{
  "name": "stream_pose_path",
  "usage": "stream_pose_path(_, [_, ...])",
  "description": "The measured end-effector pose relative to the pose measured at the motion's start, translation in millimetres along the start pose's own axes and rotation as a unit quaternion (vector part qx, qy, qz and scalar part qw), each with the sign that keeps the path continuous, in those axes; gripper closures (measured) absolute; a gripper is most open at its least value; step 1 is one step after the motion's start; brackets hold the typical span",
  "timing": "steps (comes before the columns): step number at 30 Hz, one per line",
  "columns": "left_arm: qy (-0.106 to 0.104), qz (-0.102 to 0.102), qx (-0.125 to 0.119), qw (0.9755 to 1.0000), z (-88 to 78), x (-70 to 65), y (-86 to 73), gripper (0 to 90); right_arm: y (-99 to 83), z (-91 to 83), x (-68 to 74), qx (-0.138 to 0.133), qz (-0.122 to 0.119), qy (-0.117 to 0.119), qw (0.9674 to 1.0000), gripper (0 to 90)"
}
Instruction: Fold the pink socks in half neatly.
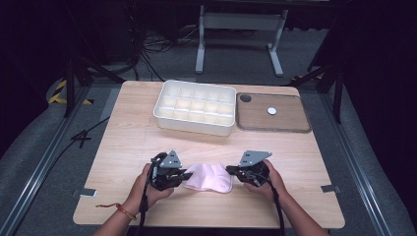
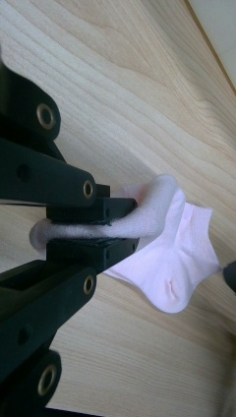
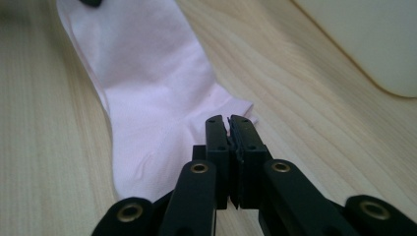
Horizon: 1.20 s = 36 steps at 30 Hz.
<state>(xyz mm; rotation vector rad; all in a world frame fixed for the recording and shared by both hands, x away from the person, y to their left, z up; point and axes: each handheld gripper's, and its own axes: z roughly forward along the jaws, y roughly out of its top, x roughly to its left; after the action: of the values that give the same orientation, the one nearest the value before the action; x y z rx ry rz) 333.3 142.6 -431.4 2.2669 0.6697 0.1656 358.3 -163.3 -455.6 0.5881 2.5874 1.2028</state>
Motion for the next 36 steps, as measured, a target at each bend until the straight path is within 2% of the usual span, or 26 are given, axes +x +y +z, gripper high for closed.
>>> stream_pose_path(3, [0.0, -0.007, -0.001, 1.0, 0.8, 0.6, -0.2, 83.6, -1.4, -7.8, -3.3, -0.009, 0.007, 0.0, 0.9999, 87.7])
stream_pose_path(9, [0.007, 0.001, 0.001, 1.0, -0.2, -1.3, 1.5, 83.6, -5.2, -2.1, 2.4, 0.016, -0.012, 0.013, 0.9997, 87.0])
stream_pose_path(12, [0.006, 0.003, 0.002, 1.0, -0.8, -0.8, 1.9, 83.6, -6.2, 0.9, 3.0, 0.021, -0.011, 0.018, 0.9996, 87.0])
stream_pose_path(14, [0.004, 0.0, -0.002, 1.0, 0.1, -1.0, 2.9, 83.6, -7.5, 5.8, 3.4, 0.034, -0.016, 0.018, 0.9991, 86.8])
stream_pose_path(16, [0.003, 0.005, -0.001, 1.0, -0.1, -0.6, 5.6, 83.6, -9.2, 9.9, 3.3, 0.041, -0.017, 0.019, 0.9988, 87.0])
stream_pose_path(21, [-0.001, 0.003, -0.002, 1.0, 1.4, -1.3, 9.4, 83.6, -9.9, 11.3, 1.3, 0.037, -0.015, 0.022, 0.999, 87.6])
stream_pose_path(26, [-0.005, 0.001, 0.012, 0.9999, 7.0, -2.6, 8.6, 83.6, -9.4, 12.3, 2.1, 0.038, -0.024, 0.017, 0.9988, 87.8])
stream_pose_path(36, [0.001, 0.02, 0.021, 0.9996, 15.7, -7.4, 16.8, 83.2, -8.3, 13.9, 4.2, 0.038, -0.029, 0.01, 0.9988, 88.2])
